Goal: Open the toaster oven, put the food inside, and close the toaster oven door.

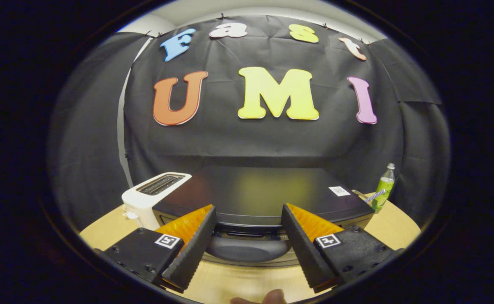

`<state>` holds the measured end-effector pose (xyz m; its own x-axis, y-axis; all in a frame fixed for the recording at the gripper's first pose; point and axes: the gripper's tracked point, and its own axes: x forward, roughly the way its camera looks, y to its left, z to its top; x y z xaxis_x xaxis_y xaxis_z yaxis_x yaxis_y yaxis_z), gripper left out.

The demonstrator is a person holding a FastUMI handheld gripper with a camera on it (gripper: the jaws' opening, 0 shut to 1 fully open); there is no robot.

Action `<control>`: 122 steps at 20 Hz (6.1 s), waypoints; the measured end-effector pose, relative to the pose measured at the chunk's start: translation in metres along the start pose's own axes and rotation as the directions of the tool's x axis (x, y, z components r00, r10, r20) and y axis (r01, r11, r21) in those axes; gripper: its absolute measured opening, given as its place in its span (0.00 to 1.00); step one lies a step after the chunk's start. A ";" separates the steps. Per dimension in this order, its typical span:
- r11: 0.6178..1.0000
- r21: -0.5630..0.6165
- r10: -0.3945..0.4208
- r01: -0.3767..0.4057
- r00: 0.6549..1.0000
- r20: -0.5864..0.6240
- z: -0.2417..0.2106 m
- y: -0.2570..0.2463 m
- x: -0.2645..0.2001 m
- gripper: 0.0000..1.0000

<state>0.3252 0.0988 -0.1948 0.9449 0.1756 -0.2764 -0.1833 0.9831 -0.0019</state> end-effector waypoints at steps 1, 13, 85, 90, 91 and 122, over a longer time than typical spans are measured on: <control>1.000 0.007 -0.003 0.003 1.000 0.009 0.000 0.000 -0.002 1.00; 1.000 0.013 -0.021 0.020 0.996 0.086 -0.024 0.002 -0.010 1.00; 0.968 0.220 0.043 0.122 0.781 -0.623 -0.245 0.001 -0.247 0.71; 0.947 0.295 0.083 0.130 0.786 -0.613 -0.247 0.004 -0.245 0.40; 0.939 0.318 0.097 0.133 0.783 -0.614 -0.246 0.005 -0.246 0.38; 0.823 0.526 -0.046 0.214 0.948 -0.314 -0.099 -0.029 0.016 0.30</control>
<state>0.3191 0.0676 -0.2942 0.8193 0.1045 -0.5637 0.1944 0.8744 0.4446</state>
